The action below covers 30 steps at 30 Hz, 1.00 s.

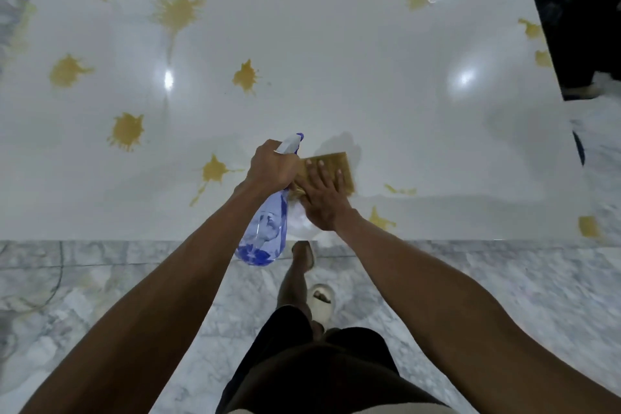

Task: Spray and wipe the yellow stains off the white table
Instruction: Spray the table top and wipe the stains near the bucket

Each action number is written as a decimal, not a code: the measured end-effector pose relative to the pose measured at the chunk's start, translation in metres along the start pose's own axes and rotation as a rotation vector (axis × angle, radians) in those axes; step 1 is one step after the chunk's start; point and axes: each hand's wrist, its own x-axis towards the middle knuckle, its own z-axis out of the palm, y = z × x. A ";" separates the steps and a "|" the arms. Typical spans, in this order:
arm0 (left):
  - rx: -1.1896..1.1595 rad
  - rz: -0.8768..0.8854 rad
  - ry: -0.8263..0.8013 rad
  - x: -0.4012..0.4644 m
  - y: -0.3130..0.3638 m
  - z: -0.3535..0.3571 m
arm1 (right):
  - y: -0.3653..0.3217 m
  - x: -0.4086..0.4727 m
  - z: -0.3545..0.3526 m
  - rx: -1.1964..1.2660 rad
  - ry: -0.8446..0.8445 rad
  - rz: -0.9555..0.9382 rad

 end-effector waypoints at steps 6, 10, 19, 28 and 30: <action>-0.007 0.012 -0.007 -0.055 -0.005 0.004 | -0.012 -0.029 -0.023 0.293 -0.198 0.054; -0.073 -0.029 -0.003 -0.069 0.002 -0.006 | -0.008 -0.049 -0.071 0.918 0.019 0.200; -0.081 0.025 0.050 -0.071 0.007 -0.064 | -0.024 -0.046 -0.130 2.001 0.176 0.248; -0.085 0.052 0.066 -0.056 -0.007 -0.133 | -0.101 0.003 -0.144 2.068 0.135 0.186; -0.098 0.032 0.070 -0.047 -0.008 -0.144 | -0.111 0.016 -0.153 2.062 0.122 0.191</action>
